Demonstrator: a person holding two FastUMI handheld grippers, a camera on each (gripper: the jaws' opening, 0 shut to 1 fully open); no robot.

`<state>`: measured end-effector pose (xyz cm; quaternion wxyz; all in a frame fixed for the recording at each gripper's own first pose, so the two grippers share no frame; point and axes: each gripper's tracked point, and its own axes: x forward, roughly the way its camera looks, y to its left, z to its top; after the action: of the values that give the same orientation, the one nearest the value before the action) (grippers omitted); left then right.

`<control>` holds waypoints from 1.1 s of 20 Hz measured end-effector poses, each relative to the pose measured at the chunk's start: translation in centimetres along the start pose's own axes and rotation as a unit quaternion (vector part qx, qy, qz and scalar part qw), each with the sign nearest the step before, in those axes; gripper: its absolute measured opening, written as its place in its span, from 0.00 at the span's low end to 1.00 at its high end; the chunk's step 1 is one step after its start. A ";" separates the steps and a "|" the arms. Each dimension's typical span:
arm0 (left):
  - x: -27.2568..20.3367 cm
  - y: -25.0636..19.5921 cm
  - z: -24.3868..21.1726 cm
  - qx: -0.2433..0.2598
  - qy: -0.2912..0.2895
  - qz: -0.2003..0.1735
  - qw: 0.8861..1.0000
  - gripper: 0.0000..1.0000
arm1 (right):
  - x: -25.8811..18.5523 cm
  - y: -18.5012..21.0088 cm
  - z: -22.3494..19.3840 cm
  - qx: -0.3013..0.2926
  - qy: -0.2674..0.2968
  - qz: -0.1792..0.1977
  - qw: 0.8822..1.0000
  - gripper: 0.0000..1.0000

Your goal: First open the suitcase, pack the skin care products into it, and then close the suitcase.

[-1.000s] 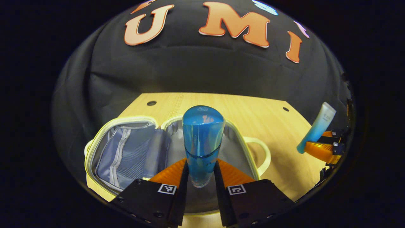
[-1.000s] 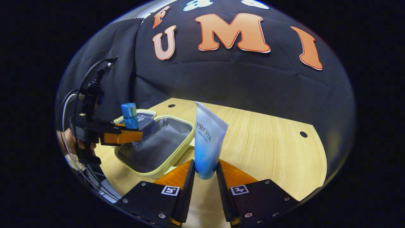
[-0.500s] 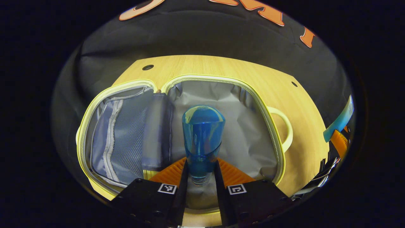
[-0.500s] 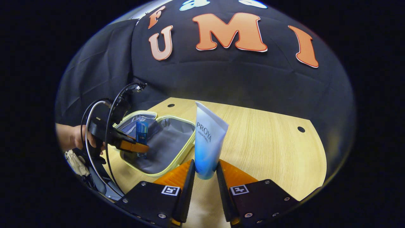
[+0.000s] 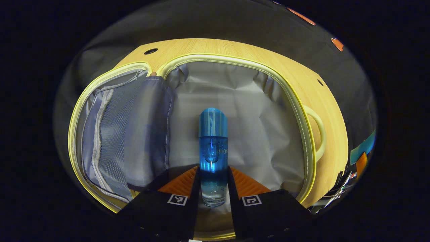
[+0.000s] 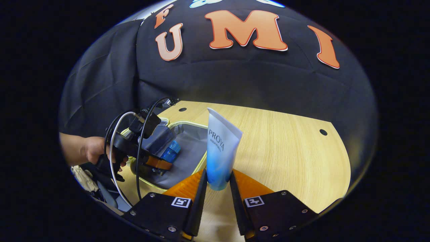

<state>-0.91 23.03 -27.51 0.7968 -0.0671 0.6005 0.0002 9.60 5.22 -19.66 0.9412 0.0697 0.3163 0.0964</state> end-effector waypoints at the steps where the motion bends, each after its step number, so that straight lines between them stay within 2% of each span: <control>1: 0.1 0.1 0.2 -0.001 0.003 0.003 1.000 0.44 | 0.3 0.6 0.2 0.004 0.004 0.005 1.000 0.44; 4: -0.2 -0.1 1.4 -0.011 -0.015 -0.008 1.000 0.48 | 1.4 1.9 0.4 0.006 0.012 0.006 1.000 0.44; 7: -2.7 1.1 3.9 0.015 -0.075 -0.005 0.997 0.67 | 2.8 3.4 0.9 0.011 0.026 0.015 0.999 0.44; 8: -3.7 1.3 4.7 0.019 -0.094 -0.010 0.995 0.67 | 3.3 4.1 0.9 0.016 0.030 0.021 0.999 0.44; 9: -4.8 1.9 5.2 0.024 -0.115 -0.010 0.993 0.75 | 3.6 4.6 0.8 0.016 0.036 0.024 0.999 0.44; 11: -7.2 3.4 6.3 0.026 -0.152 -0.004 0.988 0.81 | 4.4 5.8 0.3 0.015 0.049 0.028 0.998 0.44; 14: -12.3 6.2 8.0 0.015 -0.220 0.013 0.975 0.84 | 6.1 7.9 -1.1 0.022 0.076 0.040 0.996 0.44; 18: -19.7 12.0 9.5 -0.026 -0.311 0.034 0.949 0.84 | 7.8 9.8 -2.4 0.031 0.102 0.046 0.993 0.44; 20: -23.4 14.8 9.7 -0.042 -0.343 0.048 0.937 0.89 | 8.7 10.2 -2.8 0.032 0.113 0.046 0.992 0.43; 22: -25.5 17.9 9.5 -0.050 -0.359 0.074 0.929 0.90 | 9.7 10.8 -2.8 0.037 0.118 0.048 0.991 0.44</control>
<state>-0.42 43.83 -2.43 0.9526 -0.0577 0.2765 0.1132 14.05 18.08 -25.44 0.8882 0.1080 0.4251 0.1371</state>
